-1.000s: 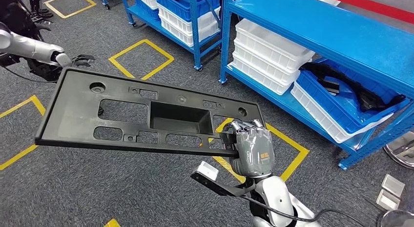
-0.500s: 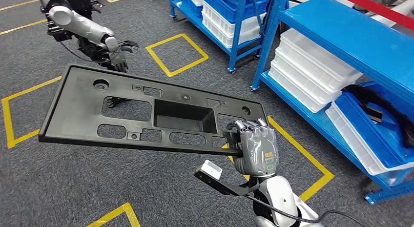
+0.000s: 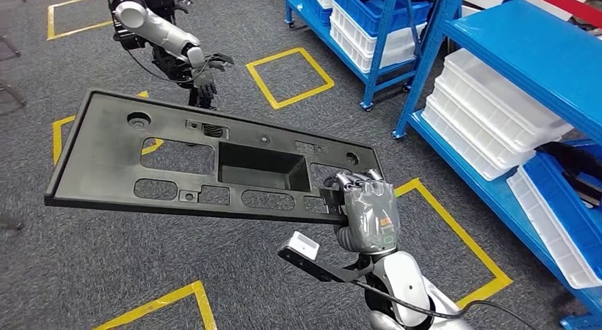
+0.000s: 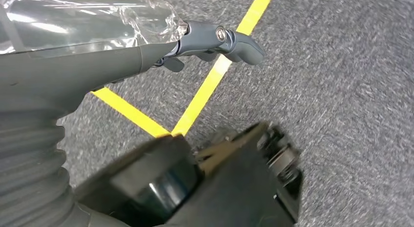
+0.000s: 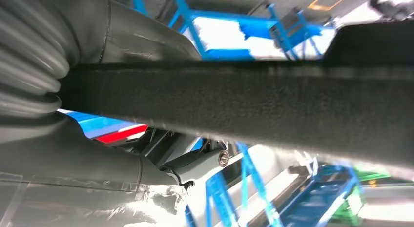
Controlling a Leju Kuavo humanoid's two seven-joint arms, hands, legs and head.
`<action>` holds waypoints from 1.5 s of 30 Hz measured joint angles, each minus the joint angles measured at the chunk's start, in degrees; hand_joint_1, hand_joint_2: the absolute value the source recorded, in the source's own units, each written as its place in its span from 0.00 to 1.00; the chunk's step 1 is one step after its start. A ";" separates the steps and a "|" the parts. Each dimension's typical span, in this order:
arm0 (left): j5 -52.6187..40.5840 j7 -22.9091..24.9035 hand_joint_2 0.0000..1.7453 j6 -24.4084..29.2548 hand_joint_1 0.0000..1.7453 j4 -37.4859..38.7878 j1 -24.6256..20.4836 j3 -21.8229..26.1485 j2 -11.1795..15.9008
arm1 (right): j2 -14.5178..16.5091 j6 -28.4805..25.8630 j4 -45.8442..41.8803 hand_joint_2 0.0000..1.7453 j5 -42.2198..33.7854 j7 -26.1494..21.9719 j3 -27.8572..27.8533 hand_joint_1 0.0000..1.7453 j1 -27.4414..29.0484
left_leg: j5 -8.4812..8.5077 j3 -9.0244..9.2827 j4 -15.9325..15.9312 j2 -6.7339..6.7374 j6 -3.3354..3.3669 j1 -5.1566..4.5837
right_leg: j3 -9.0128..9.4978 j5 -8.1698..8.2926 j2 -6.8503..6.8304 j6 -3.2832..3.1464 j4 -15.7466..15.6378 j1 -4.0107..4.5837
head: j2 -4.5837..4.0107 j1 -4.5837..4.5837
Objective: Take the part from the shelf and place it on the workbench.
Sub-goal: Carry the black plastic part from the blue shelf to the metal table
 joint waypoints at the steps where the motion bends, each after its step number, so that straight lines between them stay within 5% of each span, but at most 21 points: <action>1: -0.08 0.09 1.00 -0.04 0.00 0.00 -0.02 -0.01 0.00 | 0.00 0.04 0.03 1.00 0.00 0.00 0.01 1.00 0.02 | 0.48 -0.18 0.33 0.20 -0.11 0.18 | 0.09 -0.13 -0.78 0.05 0.01 0.00 | 0.00 -0.20; 5: -0.29 0.31 1.00 -0.33 0.00 0.00 -0.14 -0.01 0.01 | 0.00 0.09 0.10 1.00 0.00 0.00 0.04 1.00 -0.01 | 6.32 6.09 -12.03 3.30 0.16 0.13 | 0.93 -1.00 -3.11 1.02 0.17 0.07 | 0.00 -1.00; 7: -0.29 0.39 1.00 -0.58 0.00 0.00 -0.20 -0.01 0.01 | 0.00 0.13 0.10 1.00 0.02 -0.01 0.07 1.00 -0.05 | 6.51 6.88 -14.29 4.13 0.80 -0.34 | 1.22 -1.26 -3.92 1.66 0.12 0.34 | 0.00 -1.09; 9: -0.29 0.42 1.00 -0.71 0.00 0.00 -0.15 -0.01 0.02 | 0.00 0.18 0.10 1.00 -0.01 -0.03 0.11 1.00 -0.09 | 6.63 6.83 -14.57 2.97 1.54 -0.37 | 1.59 -1.53 -4.35 2.32 -0.04 0.21 | 0.00 -0.84; 12: -0.28 0.44 1.00 -1.02 0.00 0.00 -0.28 -0.01 0.04 | 0.00 0.20 0.10 1.00 -0.22 -0.32 0.20 1.00 -0.17 | 6.90 7.30 -15.34 1.35 2.70 -0.13 | -0.08 -4.81 -0.86 2.78 4.47 -0.22 | 0.00 -0.17; 15: -0.26 0.44 1.00 -1.40 0.00 0.00 -0.38 -0.01 0.04 | 0.00 0.20 0.26 1.00 -0.49 -0.59 0.44 1.00 -0.09 | 6.89 7.33 -15.33 -0.54 3.18 -0.49 | -5.56 -8.74 1.41 2.59 14.89 -0.08 | 0.00 0.86; 17: -0.25 0.43 1.00 -1.64 0.00 0.00 -0.33 -0.01 0.07 | -0.02 0.21 0.47 1.00 -0.55 -0.71 0.59 1.00 -0.10 | 6.85 7.37 -15.14 -2.12 3.22 -0.68 | -6.23 -6.68 1.77 2.26 14.76 0.07 | 0.00 1.28; 20: -0.28 0.42 1.00 -1.77 0.00 0.00 -0.41 -0.01 0.10 | -0.04 0.20 0.64 1.00 -0.55 -0.83 0.75 1.00 -0.23 | 6.71 7.24 -14.66 -4.35 3.06 -0.72 | -2.21 -0.81 4.61 1.49 4.25 0.13 | 0.00 1.75; 22: -0.32 0.42 1.00 -1.83 0.00 0.00 -0.42 -0.01 0.10 | -0.05 0.20 0.70 1.00 -0.55 -0.87 0.92 1.00 -0.38 | 6.79 6.83 -14.50 -5.50 2.56 -0.53 | -1.06 -0.04 6.13 1.27 1.13 0.26 | 0.00 1.77; 24: -0.34 0.42 1.00 -1.86 0.00 0.00 -0.33 -0.01 0.13 | -0.03 0.21 0.73 1.00 -0.56 -0.87 1.05 1.00 -0.52 | 7.00 6.60 -14.64 -6.48 1.83 -0.33 | -0.89 0.16 5.26 0.95 0.67 0.37 | 0.00 1.69; 26: -0.33 0.40 1.00 -1.86 0.00 0.00 -0.27 -0.01 0.20 | 0.06 0.19 0.74 1.00 -0.55 -0.92 1.11 1.00 -0.67 | 6.06 6.05 -13.21 -4.91 1.25 -0.50 | -0.37 0.49 3.86 0.40 -0.07 0.19 | 0.00 1.32; 28: -0.33 0.39 1.00 -1.86 0.00 0.00 -0.37 -0.01 0.24 | 0.16 0.15 0.77 1.00 -0.55 -1.03 1.16 1.00 -0.78 | 3.09 3.51 -7.68 -1.73 0.70 -0.54 | 0.05 0.57 2.22 -0.04 -0.53 0.15 | 0.00 0.43; 31: -0.33 0.37 1.00 -1.87 0.00 0.00 -0.34 -0.01 0.25 | 0.21 0.12 1.01 1.00 -0.55 -1.16 1.26 1.00 -0.80 | 0.40 -0.53 0.28 -0.06 -0.01 0.06 | 0.31 0.22 -0.25 -0.16 -0.51 0.23 | 0.00 -0.49; 32: -0.33 0.37 1.00 -1.87 0.00 0.00 -0.28 -0.01 0.26 | 0.22 0.11 1.12 1.00 -0.55 -1.20 1.31 1.00 -0.81 | 1.31 -0.14 -0.47 0.16 -0.13 0.25 | 0.45 0.05 -1.01 -0.06 -0.50 0.20 | 0.00 -0.69; 35: -0.33 0.36 1.00 -1.87 0.00 0.00 -0.25 -0.01 0.32 | 0.31 0.04 1.28 1.00 -0.56 -1.28 1.40 1.00 -0.88 | 6.02 5.16 -10.76 2.56 -0.08 0.34 | 1.26 -0.72 -3.00 0.69 -0.43 0.25 | 0.00 -1.27; 37: -0.34 0.33 1.00 -1.87 0.00 0.00 -0.31 -0.01 0.33 | 0.37 0.02 1.31 1.00 -0.56 -1.37 1.47 1.00 -1.08 | 6.84 6.86 -14.46 3.67 0.55 -0.02 | 1.71 -1.19 -3.97 1.35 -0.39 0.49 | 0.00 -1.38; 39: -0.34 0.31 1.00 -1.87 0.00 0.00 -0.22 -0.01 0.36 | 0.43 0.01 1.36 1.00 -0.55 -1.45 1.59 1.00 -1.24 | 6.75 6.86 -14.75 2.74 1.39 -0.30 | 2.13 -1.43 -4.84 1.94 -0.59 0.47 | 0.00 -1.20; 42: -0.42 0.31 1.00 -1.87 0.00 0.00 -0.14 -0.01 0.46 | 0.46 -0.03 1.44 1.00 -0.54 -1.46 1.67 1.00 -1.38 | 6.90 7.30 -15.43 1.19 2.37 -0.14 | 1.38 -3.78 -2.50 2.53 2.19 0.03 | 0.00 -0.64; 45: -0.56 0.31 1.00 -1.89 0.00 0.00 -0.32 -0.02 0.50 | 0.45 -0.08 1.52 1.00 -0.52 -1.45 1.70 1.00 -1.24 | 6.83 7.48 -15.56 -0.39 2.98 -0.31 | -4.29 -8.23 0.96 2.31 12.88 0.11 | 0.00 0.46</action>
